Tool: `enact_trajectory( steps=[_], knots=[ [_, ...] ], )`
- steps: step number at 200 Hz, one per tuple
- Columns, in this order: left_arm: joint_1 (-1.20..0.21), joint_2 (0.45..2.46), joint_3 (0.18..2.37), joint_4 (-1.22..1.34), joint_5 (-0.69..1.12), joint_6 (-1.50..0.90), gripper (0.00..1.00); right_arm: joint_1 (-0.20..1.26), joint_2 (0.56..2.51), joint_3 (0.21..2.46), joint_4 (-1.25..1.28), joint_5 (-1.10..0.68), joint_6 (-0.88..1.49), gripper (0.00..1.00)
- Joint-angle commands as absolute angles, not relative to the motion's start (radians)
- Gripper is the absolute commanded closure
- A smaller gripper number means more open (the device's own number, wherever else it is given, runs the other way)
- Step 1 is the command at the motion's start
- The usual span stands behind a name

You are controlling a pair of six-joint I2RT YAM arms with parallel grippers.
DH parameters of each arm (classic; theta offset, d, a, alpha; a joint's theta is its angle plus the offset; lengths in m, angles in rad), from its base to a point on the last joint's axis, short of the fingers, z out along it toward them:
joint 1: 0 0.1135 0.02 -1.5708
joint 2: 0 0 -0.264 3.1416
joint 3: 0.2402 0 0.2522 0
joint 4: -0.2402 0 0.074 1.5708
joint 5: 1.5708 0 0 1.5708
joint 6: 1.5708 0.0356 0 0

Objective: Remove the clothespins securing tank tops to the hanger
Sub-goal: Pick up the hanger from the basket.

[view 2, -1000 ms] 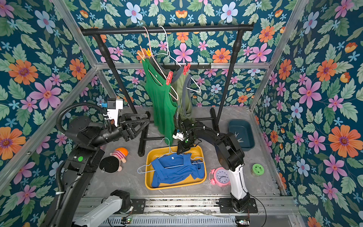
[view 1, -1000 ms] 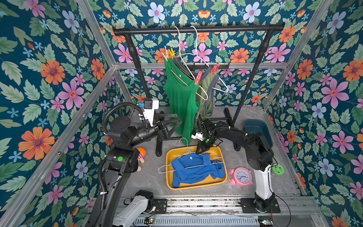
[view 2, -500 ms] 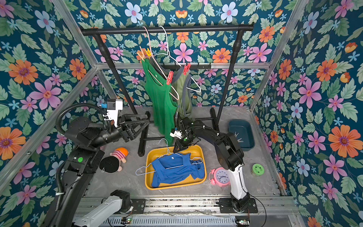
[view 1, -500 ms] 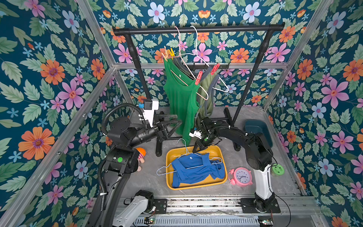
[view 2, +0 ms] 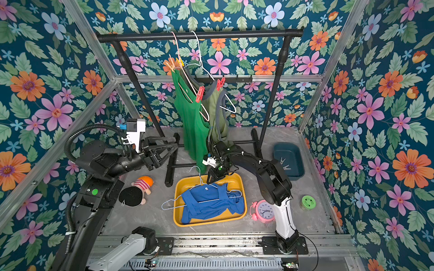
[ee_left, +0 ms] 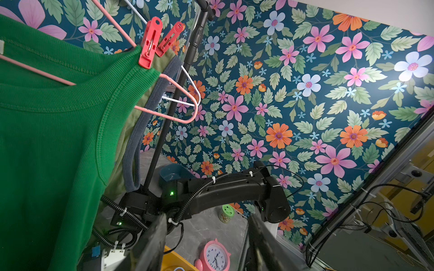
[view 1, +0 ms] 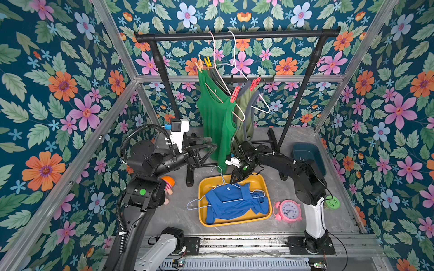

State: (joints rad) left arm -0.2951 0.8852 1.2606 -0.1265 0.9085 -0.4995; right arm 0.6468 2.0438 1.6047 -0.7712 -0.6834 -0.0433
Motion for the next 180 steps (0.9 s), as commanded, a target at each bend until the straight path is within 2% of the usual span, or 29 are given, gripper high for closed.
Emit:
enact_trajectory(
  steps=[1, 64, 117, 166, 180],
  knots=[
    [-0.294, 0.884, 1.264, -0.101, 0.917, -0.509, 0.42, 0.648, 2.037, 1.599, -0.723, -0.643, -0.036, 0.66],
    [-0.293, 0.880, 1.266, -0.106, 0.917, -0.509, 0.41, 0.667, 2.084, 1.634, -0.763, -0.715, -0.052, 0.67],
    [-0.294, 0.882, 1.266, -0.106, 0.917, -0.513, 0.41, 0.691, 2.096, 1.600, -0.761, -0.684, -0.060, 0.68],
    [-0.295, 0.884, 1.271, -0.106, 0.918, -0.515, 0.41, 0.709, 2.091, 1.593, -0.749, -0.669, -0.061, 0.76],
    [-0.294, 0.884, 1.272, -0.106, 0.917, -0.516, 0.42, 0.711, 2.081, 1.577, -0.736, -0.653, -0.061, 0.85]
  ],
)
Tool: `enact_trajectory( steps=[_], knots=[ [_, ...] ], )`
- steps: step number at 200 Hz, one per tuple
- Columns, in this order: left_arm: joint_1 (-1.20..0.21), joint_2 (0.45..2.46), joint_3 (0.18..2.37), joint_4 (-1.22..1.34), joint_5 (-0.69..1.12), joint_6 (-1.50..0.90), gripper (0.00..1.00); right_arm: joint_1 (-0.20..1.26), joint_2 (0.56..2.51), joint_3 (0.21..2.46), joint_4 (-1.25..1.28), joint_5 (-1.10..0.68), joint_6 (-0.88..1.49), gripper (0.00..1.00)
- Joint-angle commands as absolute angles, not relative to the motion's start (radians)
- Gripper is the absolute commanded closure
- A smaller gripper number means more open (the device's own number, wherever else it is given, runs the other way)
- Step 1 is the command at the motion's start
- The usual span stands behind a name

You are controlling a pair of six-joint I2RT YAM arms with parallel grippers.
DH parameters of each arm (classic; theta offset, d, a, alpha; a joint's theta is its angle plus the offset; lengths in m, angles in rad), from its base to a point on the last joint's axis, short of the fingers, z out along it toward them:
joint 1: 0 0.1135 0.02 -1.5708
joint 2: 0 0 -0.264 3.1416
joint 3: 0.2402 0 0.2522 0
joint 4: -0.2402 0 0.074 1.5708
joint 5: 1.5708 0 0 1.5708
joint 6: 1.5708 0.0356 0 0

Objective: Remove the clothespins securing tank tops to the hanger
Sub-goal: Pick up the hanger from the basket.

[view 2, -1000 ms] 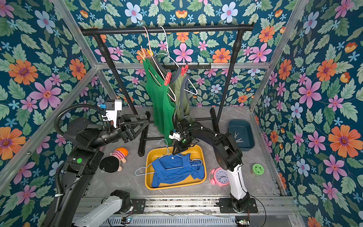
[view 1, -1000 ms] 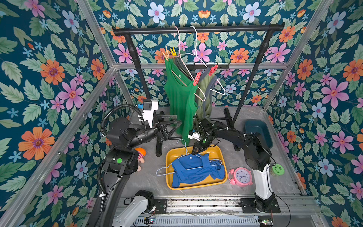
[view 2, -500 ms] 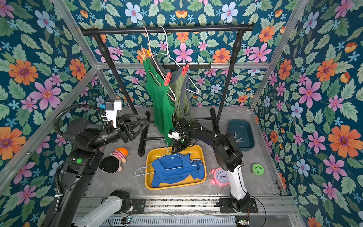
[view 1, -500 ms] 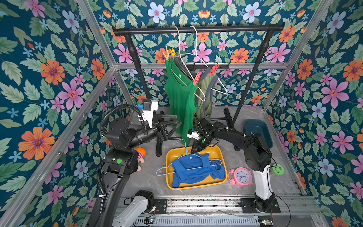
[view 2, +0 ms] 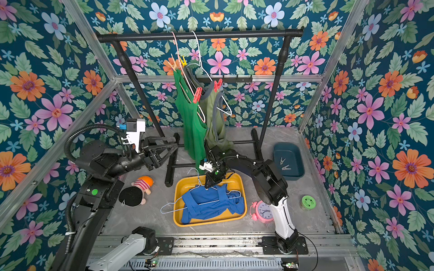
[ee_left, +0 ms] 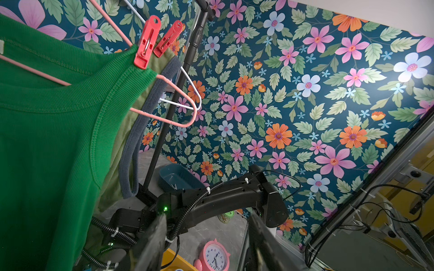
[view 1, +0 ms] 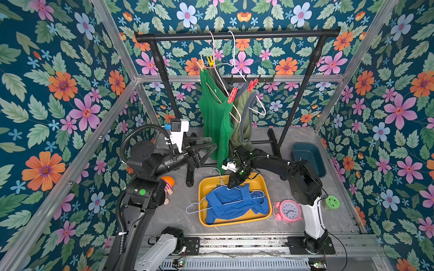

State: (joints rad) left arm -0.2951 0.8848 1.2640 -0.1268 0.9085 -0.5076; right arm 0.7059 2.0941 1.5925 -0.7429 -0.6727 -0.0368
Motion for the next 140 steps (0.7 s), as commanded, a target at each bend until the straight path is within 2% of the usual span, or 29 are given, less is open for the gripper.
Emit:
enact_trajectory(
  steps=[1, 25, 49, 102, 140],
  knots=[
    [-0.295, 0.884, 1.272, -0.106, 0.917, -0.516, 0.41, 0.712, 2.080, 1.576, -0.735, -0.652, -0.061, 0.85],
    [-0.294, 0.884, 1.273, -0.100, 0.916, -0.525, 0.41, 0.716, 2.063, 1.555, -0.713, -0.623, -0.058, 0.95],
    [-0.294, 0.880, 1.273, -0.092, 0.915, -0.535, 0.41, 0.718, 2.028, 1.522, -0.667, -0.594, -0.048, 1.00],
    [-0.294, 0.871, 1.278, -0.099, 0.895, -0.543, 0.41, 0.719, 1.901, 1.414, -0.535, -0.538, -0.040, 1.00],
    [-0.294, 0.865, 1.276, -0.164, 0.802, -0.525, 0.41, 0.721, 1.801, 1.367, -0.492, -0.486, -0.034, 1.00]
  ],
)
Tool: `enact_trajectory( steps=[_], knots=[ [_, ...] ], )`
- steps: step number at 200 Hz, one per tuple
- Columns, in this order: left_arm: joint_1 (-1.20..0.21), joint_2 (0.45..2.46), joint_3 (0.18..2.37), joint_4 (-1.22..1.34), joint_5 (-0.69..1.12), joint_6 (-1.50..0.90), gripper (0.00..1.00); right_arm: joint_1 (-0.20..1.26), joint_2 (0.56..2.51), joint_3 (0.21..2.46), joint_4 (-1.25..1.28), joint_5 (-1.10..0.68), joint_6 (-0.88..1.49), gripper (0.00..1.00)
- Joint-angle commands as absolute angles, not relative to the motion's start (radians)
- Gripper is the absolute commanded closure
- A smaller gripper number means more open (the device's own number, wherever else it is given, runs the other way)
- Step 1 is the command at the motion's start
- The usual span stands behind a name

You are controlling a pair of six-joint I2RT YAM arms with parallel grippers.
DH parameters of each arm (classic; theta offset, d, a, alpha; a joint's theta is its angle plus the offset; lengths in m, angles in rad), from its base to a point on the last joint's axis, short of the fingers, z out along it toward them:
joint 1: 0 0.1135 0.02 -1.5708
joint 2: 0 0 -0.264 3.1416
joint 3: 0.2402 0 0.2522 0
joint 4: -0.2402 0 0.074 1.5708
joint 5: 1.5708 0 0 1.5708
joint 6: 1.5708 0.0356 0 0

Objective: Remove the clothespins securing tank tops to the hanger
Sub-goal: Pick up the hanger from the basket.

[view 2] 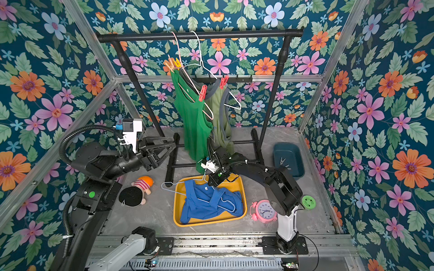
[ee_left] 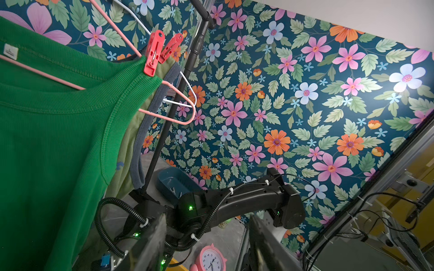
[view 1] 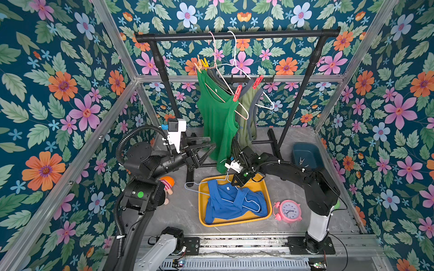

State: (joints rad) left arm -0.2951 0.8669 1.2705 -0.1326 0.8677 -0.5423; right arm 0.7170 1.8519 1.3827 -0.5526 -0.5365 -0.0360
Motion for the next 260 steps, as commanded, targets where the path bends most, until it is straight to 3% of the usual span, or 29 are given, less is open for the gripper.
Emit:
enact_trajectory(
  steps=[1, 22, 68, 92, 137, 197, 260],
  knots=[
    [-0.293, 0.865, 1.277, -0.165, 0.801, -0.525, 0.41, 0.722, 1.799, 1.366, -0.491, -0.483, -0.034, 1.00],
    [-0.294, 0.857, 1.279, -0.206, 0.741, -0.511, 0.37, 0.730, 1.722, 1.330, -0.449, -0.443, -0.029, 1.00],
    [-0.294, 0.839, 1.283, -0.298, 0.552, -0.491, 0.09, 0.742, 1.540, 1.272, -0.415, -0.362, -0.025, 1.00],
    [-0.295, 0.838, 1.275, -0.330, 0.520, -0.481, 0.02, 0.751, 1.477, 1.267, -0.443, -0.332, -0.039, 1.00],
    [-0.295, 0.793, 1.210, -0.367, 0.431, -0.460, 0.00, 0.763, 1.409, 1.253, -0.407, -0.282, -0.038, 1.00],
    [-0.294, 0.719, 1.160, -0.403, 0.264, -0.440, 0.00, 0.769, 1.331, 1.124, -0.006, -0.264, 0.102, 1.00],
    [-0.295, 0.628, 0.961, -0.296, 0.312, -0.577, 0.00, 0.774, 1.334, 1.146, 0.091, -0.307, 0.173, 1.00]
  ],
)
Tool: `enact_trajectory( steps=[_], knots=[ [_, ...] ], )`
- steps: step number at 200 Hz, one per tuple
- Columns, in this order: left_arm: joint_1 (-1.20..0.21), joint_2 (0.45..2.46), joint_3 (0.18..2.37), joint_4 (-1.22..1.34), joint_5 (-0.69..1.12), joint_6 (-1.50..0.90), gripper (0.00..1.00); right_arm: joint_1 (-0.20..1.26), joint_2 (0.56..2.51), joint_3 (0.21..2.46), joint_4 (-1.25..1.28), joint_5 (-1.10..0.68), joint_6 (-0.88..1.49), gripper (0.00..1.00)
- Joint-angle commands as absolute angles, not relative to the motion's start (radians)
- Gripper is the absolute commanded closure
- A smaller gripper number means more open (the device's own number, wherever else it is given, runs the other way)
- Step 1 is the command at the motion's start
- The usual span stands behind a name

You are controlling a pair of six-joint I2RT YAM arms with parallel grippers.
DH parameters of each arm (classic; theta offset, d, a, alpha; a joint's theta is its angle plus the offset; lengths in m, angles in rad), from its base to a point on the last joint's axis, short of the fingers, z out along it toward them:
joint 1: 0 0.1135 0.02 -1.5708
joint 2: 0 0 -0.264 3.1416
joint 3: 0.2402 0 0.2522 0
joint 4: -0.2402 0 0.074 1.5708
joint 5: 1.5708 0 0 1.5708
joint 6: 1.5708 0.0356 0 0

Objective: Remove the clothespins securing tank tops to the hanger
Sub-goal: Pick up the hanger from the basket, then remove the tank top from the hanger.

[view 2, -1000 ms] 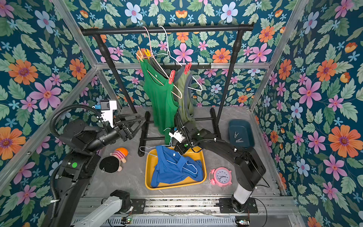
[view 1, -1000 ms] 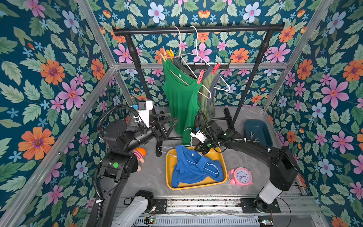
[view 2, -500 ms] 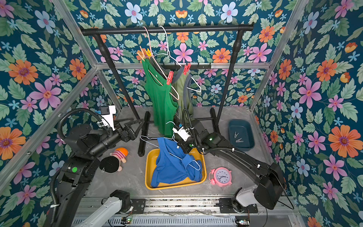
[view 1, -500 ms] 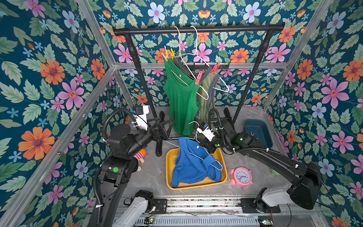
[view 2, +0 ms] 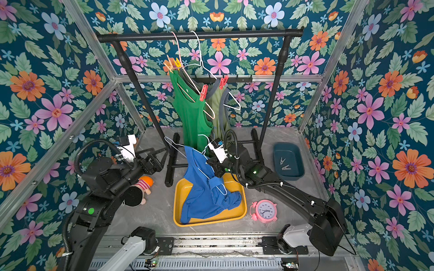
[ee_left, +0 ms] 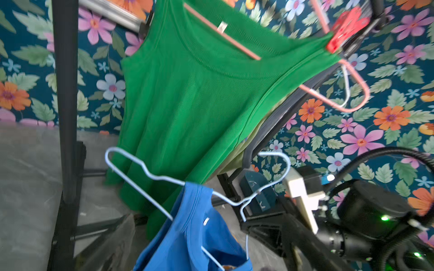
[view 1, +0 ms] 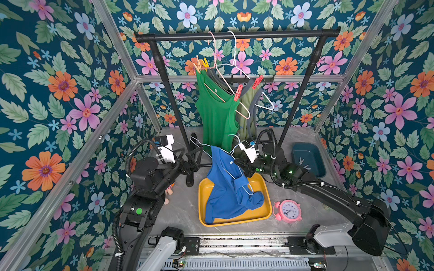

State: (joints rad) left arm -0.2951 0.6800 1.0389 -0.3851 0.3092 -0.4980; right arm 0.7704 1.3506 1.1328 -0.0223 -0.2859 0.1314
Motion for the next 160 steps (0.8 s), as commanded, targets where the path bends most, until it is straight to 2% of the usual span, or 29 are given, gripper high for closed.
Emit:
enact_trajectory(
  steps=[1, 39, 76, 143, 160],
  knots=[
    [-0.295, 0.625, 0.958, -0.293, 0.311, -0.579, 0.00, 0.775, 1.333, 1.146, 0.092, -0.306, 0.173, 1.00],
    [-0.294, 0.577, 0.880, -0.262, 0.295, -0.616, 0.00, 0.787, 1.271, 1.141, 0.074, -0.312, 0.177, 1.00],
    [-0.297, 0.605, 0.811, -0.181, 0.429, -0.638, 0.03, 0.834, 1.266, 1.164, 0.072, -0.278, 0.156, 1.00],
    [-0.343, 0.569, 0.739, -0.123, 0.381, -0.646, 0.05, 0.892, 1.346, 1.278, 0.089, -0.201, 0.110, 1.00],
    [-0.344, 0.554, 0.756, -0.124, 0.353, -0.628, 0.02, 0.903, 1.350, 1.291, 0.063, -0.175, 0.088, 1.00]
  ],
)
